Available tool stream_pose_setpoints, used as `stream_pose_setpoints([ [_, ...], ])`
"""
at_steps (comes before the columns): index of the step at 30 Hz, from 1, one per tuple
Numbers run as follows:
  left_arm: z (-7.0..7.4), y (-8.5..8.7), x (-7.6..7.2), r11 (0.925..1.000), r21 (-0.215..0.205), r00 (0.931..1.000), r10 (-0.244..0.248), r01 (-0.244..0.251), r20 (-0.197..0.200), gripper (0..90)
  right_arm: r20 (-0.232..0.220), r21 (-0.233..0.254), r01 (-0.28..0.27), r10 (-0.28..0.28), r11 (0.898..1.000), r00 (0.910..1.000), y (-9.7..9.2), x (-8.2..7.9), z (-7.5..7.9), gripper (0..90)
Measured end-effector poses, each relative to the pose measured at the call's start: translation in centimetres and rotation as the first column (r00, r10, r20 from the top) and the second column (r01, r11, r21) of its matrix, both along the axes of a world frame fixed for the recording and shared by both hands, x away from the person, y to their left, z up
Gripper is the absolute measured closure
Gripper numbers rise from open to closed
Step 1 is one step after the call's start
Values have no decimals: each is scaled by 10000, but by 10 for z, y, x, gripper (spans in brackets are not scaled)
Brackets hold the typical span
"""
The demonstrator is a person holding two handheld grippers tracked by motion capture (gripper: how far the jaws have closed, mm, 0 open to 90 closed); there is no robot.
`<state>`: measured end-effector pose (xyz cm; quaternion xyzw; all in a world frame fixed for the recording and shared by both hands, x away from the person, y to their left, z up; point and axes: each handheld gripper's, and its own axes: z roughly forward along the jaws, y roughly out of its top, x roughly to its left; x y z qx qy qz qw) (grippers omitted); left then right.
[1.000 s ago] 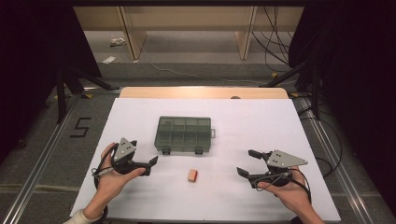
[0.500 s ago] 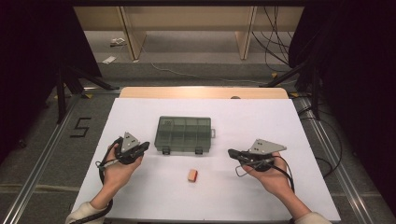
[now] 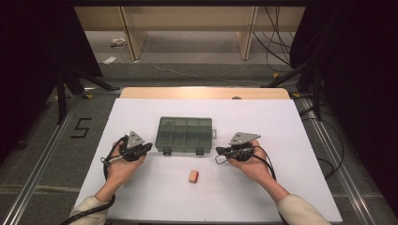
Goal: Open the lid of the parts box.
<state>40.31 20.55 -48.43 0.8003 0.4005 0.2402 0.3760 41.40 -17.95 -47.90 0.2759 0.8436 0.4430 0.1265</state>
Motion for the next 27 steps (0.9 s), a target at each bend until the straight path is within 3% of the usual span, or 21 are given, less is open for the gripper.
stream_pose_setpoints([
  [13, -3, -3, 2, 9997, 27, 9997, -248, 248, -60, 900, -287, -126, -61, 58, 9999, 9996, 11, 10, -8, 900],
  [27, -3, -5, 1, 9995, -10, 9995, -328, 328, 29, 900, -139, 20, -150, 151, 9999, 9998, 14, 9, -7, 900],
])
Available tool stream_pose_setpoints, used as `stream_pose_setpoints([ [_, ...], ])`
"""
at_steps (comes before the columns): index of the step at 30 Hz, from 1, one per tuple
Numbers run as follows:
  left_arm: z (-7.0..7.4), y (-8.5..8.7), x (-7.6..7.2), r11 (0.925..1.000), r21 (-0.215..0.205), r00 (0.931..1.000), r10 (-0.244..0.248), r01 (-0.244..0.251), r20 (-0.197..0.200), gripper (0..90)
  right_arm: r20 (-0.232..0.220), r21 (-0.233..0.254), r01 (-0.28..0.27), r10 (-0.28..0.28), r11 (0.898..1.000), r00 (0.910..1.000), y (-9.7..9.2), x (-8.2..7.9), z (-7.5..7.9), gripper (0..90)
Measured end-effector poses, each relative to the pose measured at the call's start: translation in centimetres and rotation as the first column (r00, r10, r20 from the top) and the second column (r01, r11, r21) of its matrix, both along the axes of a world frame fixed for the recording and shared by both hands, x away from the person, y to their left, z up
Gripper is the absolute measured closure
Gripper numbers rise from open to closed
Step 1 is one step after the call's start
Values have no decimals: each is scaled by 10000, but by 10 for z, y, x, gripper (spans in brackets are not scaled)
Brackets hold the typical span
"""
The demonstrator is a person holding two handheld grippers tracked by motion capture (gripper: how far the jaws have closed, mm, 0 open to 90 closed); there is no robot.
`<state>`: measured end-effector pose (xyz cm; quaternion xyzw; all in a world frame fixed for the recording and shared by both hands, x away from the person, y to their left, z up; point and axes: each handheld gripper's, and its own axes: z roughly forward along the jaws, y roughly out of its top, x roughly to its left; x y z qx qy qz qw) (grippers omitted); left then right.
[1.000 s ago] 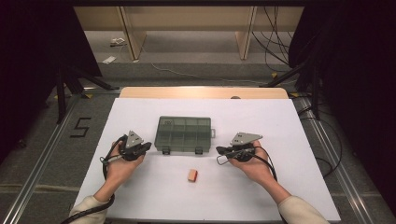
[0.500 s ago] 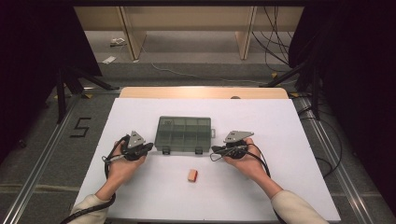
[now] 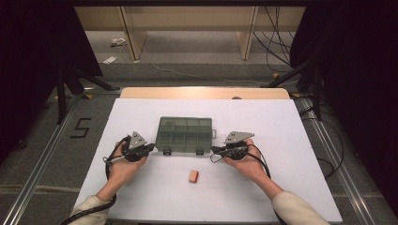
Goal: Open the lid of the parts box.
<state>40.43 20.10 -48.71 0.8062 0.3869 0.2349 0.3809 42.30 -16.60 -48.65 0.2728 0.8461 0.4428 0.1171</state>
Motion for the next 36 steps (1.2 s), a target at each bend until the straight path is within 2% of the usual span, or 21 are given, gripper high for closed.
stream_pose_setpoints([
  [13, 4, 0, -1, 9999, -108, 9999, 39, -37, 137, 900, 294, 395, -16, 5, 9992, 9996, 0, -1, 7, 900],
  [27, 14, -3, -2, 9968, -799, 9980, 13, 37, 631, 900, 554, 784, 95, -138, 9969, 9984, 2, -1, 16, 900],
  [31, 16, -4, -2, 9965, -839, 9961, 66, 8, 880, 900, 605, 832, 121, -171, 9965, 9980, 3, -1, 18, 900],
  [36, 19, -5, -1, 9962, -872, 9950, 124, -38, 986, 900, 760, 891, 201, -270, 9958, 9967, 2, 1, 22, 900],
])
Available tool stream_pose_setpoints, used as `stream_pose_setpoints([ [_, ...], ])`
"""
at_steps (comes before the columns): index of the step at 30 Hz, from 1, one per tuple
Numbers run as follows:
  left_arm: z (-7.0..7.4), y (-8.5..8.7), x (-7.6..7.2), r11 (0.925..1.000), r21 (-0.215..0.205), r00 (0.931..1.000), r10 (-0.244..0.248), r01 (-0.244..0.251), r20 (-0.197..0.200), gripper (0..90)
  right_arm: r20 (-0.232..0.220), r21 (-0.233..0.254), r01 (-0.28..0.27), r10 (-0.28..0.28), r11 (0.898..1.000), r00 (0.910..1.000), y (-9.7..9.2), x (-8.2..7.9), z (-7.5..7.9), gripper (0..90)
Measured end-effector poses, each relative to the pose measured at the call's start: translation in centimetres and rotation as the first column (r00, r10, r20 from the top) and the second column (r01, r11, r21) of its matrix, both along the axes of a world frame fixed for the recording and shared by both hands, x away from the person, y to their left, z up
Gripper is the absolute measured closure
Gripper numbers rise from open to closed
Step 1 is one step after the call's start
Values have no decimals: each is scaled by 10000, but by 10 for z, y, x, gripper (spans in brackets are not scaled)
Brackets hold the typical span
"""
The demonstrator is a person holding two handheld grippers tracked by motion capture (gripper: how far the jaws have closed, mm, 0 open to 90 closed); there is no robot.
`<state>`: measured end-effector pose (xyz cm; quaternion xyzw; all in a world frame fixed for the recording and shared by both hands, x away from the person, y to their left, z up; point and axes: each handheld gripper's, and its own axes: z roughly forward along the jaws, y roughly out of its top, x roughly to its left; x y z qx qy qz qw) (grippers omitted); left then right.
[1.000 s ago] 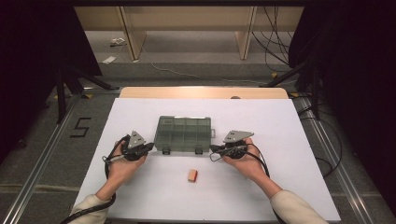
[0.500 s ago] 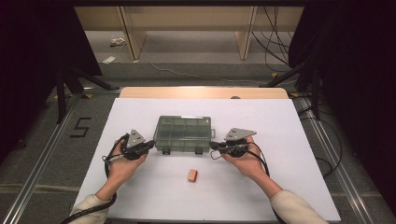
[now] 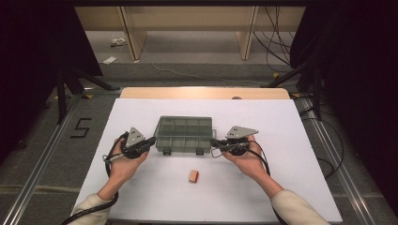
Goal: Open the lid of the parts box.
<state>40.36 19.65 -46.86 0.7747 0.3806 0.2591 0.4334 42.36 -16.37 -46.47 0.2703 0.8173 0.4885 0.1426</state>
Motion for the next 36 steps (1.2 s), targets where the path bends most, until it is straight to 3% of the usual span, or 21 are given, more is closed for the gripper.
stream_pose_setpoints([
  [14, 14, -5, 9, 9998, -101, 9985, 165, -159, 526, 900, 487, 301, 460, -474, 9985, 9977, 3, 6, 12, 900],
  [19, 17, -7, 11, 9997, -111, 9977, 206, -199, 644, 900, 748, -147, 938, -924, 9955, 9929, 3, 6, 14, 826],
  [20, 18, -7, 11, 9997, -103, 9975, 228, -222, 671, 900, 1041, -626, 1318, -1248, 9893, 9867, 4, 6, 15, 739],
  [24, 18, -7, 12, 9996, -105, 9971, 275, -268, 706, 899, 1476, -821, 1430, -1298, 9863, 9805, 8, 7, 15, 647],
  [30, 15, -5, 11, 9994, -2, 9968, 340, -341, 722, 896, 2063, -867, 1695, -1488, 9817, 9671, 14, 8, 17, 640],
  [32, 12, -4, 13, 9984, 159, 9964, 523, -535, 671, 793, 2258, -742, 1794, -1587, 9810, 9612, 15, 9, 20, 653],
  [34, 11, -2, 14, 9965, 287, 9933, 763, -791, 869, 693, 2356, -698, 1810, -1601, 9810, 9586, 15, 10, 20, 662],
  [36, 14, -1, 16, 9964, 281, 9900, 760, -799, 1189, 680, 2433, -658, 1825, -1616, 9810, 9564, 16, 10, 21, 676],
])
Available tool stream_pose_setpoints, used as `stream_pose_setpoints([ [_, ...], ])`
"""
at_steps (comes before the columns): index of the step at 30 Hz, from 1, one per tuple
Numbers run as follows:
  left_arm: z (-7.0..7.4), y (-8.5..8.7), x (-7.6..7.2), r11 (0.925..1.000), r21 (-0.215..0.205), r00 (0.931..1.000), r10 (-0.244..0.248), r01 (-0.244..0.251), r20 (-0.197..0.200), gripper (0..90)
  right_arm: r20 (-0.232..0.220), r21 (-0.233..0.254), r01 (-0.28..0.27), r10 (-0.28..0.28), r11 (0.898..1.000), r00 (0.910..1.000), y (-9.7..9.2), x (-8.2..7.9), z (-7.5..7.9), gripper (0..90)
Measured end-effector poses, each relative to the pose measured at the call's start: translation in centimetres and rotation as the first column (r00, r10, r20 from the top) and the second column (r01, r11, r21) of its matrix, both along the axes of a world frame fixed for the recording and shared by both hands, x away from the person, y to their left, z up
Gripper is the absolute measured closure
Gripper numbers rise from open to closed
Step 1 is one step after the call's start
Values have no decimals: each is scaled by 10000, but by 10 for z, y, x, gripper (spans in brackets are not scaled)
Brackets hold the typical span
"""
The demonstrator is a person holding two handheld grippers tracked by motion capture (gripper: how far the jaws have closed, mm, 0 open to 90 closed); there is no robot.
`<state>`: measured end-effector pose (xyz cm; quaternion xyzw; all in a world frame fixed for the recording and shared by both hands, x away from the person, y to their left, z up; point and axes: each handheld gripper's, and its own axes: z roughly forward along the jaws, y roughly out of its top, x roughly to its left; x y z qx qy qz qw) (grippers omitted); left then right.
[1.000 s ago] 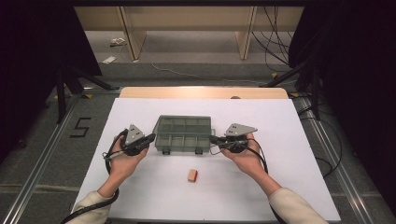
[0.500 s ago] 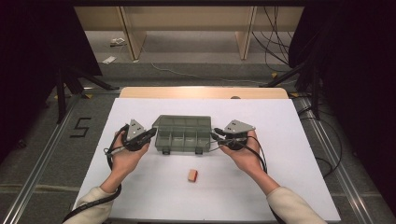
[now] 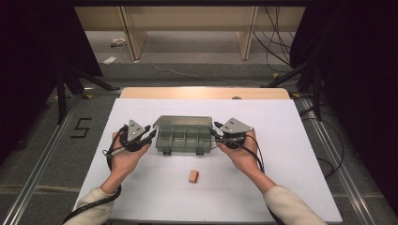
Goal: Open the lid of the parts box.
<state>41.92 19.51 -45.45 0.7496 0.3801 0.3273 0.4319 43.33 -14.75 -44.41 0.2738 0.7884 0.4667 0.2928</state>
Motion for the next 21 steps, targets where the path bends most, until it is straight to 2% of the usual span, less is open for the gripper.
stream_pose_setpoints([
  [2, 2, 0, 0, 10000, 74, 9999, -24, 23, 146, 697, 69, -15, -4, 4, 10000, 10000, 0, 0, 0, 684],
  [3, 6, -1, 2, 9996, 257, 9979, -80, 63, 641, 711, 120, -2, 34, -34, 10000, 9999, 1, 0, 1, 696],
  [5, 8, -3, 1, 9997, 246, 9979, -37, 21, 654, 726, 161, -3, 48, -48, 10000, 9999, 1, 1, 1, 704],
  [7, 10, -6, 2, 9996, 294, 9956, 1, -29, 937, 743, 338, 16, 112, -113, 9999, 9994, 3, 2, 3, 727],
  [12, 12, -9, 4, 9992, 377, 9914, 89, -139, 1308, 790, 550, 86, 263, -267, 9996, 9981, 3, 4, 5, 763],
  [21, 16, -12, 9, 9989, 405, 9867, 178, -246, 1613, 810, 799, 155, 622, -632, 9979, 9948, 8, 9, 6, 787],
])
